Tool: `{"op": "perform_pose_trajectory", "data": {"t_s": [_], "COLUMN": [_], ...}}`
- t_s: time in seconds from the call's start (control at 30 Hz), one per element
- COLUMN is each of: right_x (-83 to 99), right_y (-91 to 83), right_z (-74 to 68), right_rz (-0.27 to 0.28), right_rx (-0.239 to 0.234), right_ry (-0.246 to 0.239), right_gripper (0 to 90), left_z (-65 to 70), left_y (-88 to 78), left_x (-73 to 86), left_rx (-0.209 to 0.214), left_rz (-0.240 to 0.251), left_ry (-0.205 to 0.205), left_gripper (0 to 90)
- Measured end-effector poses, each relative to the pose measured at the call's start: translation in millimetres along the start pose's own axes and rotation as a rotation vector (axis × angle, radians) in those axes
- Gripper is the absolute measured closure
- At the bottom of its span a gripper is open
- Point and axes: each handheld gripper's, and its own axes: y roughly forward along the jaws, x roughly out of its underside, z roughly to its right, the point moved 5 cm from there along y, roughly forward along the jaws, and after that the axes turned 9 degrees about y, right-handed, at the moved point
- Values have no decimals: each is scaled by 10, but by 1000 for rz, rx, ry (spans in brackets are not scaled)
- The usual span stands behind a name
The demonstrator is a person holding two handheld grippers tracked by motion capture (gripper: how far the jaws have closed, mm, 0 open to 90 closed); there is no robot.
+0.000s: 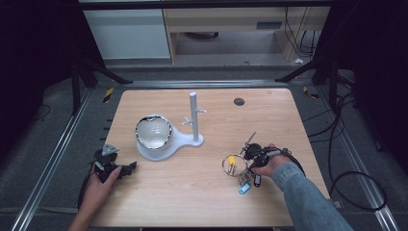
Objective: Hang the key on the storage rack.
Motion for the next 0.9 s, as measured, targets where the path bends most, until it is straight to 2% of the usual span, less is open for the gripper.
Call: {"op": "perform_pose_trajectory", "data": {"t_s": [0.2,0.3,0.57,0.9], "right_x": [-15,-25,-73,-226], "right_y": [0,-39,-214,-499], "right_z": [33,42,64,45], "right_rz": [-12,3,20,51], "right_rx": [-23,-32,-58,-71], "right_ry": [12,22,23,-8], "right_gripper": [882,883,884,884], "left_z": [0,0,-1,-1], "left_y": [0,0,-1,-1], "left_x": [0,0,0,0], "left_rx": [0,0,0,0], "left_rz": [0,0,-2,-1], "left_ry": [0,0,1,2], "left_gripper": [0,0,0,0]}}
